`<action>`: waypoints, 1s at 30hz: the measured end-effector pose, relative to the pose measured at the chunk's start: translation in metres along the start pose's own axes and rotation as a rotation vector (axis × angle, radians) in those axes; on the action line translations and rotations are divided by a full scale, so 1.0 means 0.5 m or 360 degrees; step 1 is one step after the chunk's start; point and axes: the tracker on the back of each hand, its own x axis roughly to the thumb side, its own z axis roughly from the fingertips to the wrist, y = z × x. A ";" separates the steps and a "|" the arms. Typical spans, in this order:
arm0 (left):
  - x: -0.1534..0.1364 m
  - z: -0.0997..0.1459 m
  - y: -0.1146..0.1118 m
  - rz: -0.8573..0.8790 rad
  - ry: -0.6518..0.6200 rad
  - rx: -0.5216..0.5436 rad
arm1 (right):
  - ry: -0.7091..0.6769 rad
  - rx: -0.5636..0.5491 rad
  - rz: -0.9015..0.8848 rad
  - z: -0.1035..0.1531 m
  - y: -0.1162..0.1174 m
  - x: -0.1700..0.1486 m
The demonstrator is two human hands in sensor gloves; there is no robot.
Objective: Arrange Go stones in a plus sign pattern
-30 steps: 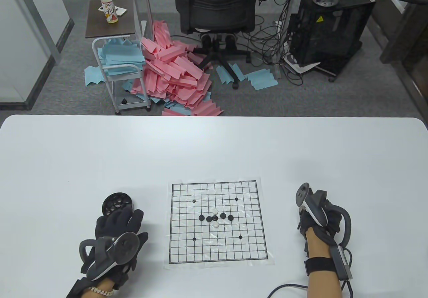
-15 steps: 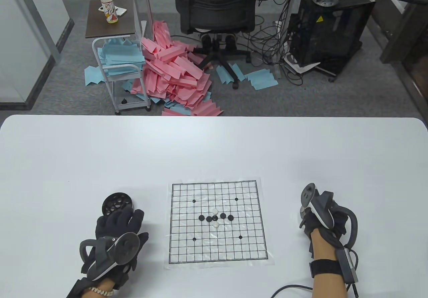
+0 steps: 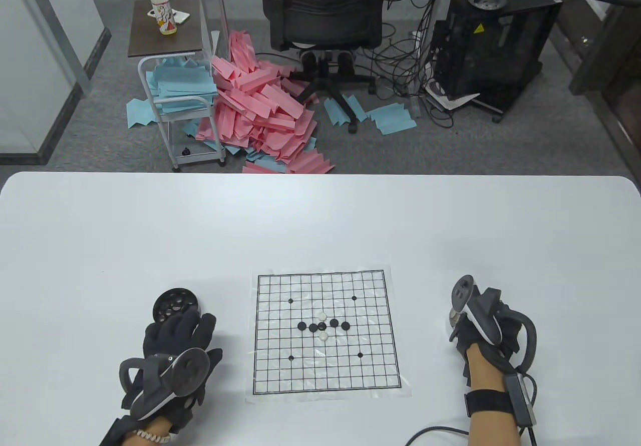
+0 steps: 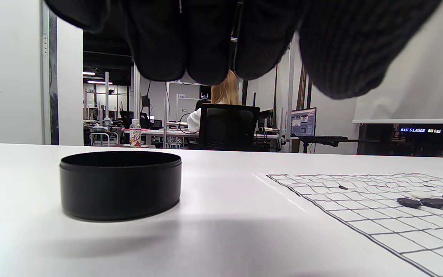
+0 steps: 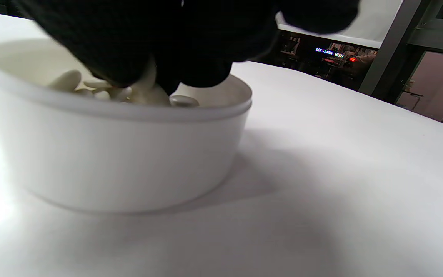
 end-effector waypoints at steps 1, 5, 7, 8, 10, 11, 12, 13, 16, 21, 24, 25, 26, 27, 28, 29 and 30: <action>0.000 0.000 0.000 0.0000 0.0000 0.0000 | 0.0003 -0.0010 0.0005 0.001 -0.001 0.001; 0.000 0.000 0.000 -0.0001 -0.0001 0.0001 | -0.0006 -0.0060 0.0007 0.006 -0.011 0.010; 0.000 0.000 0.000 -0.0001 -0.0002 0.0000 | -0.0043 -0.0088 -0.0008 0.013 -0.022 0.023; 0.000 0.000 0.000 -0.0002 -0.0002 0.0000 | -0.0066 -0.0111 -0.0022 0.018 -0.030 0.034; 0.001 0.000 0.000 -0.0003 -0.0003 -0.0002 | -0.0107 -0.0150 -0.0052 0.027 -0.045 0.055; 0.001 0.000 0.000 -0.0004 -0.0003 -0.0002 | -0.0132 -0.0168 -0.0077 0.033 -0.053 0.069; 0.001 0.000 0.000 -0.0004 -0.0003 -0.0002 | -0.0162 -0.0183 -0.0108 0.039 -0.063 0.087; 0.001 0.000 0.000 -0.0004 -0.0004 -0.0002 | -0.0194 -0.0186 -0.0135 0.047 -0.072 0.106; 0.001 0.000 0.000 -0.0004 -0.0004 0.0000 | -0.0319 -0.0180 -0.0221 0.069 -0.095 0.169; 0.002 0.000 -0.001 -0.0007 -0.0009 0.0000 | -0.0482 -0.0058 -0.0421 0.101 -0.107 0.273; 0.004 0.000 -0.001 -0.0012 -0.0015 -0.0006 | -0.0531 0.0094 -0.0578 0.117 -0.097 0.328; 0.004 0.000 -0.001 -0.0012 -0.0018 -0.0005 | -0.0544 0.0136 -0.0606 0.121 -0.092 0.345; 0.004 0.000 -0.002 -0.0013 -0.0019 -0.0004 | -0.0557 0.0170 -0.0621 0.126 -0.086 0.360; 0.004 0.000 -0.002 -0.0016 -0.0020 -0.0005 | -0.0569 0.0201 -0.0614 0.130 -0.078 0.377; 0.004 0.000 -0.001 -0.0017 -0.0019 -0.0005 | -0.0572 0.0225 -0.0584 0.133 -0.070 0.393; 0.003 0.000 -0.001 -0.0016 -0.0017 -0.0006 | -0.0568 0.0235 -0.0564 0.135 -0.065 0.403; 0.003 0.000 -0.001 -0.0013 -0.0015 -0.0006 | -0.0558 0.0240 -0.0541 0.138 -0.059 0.413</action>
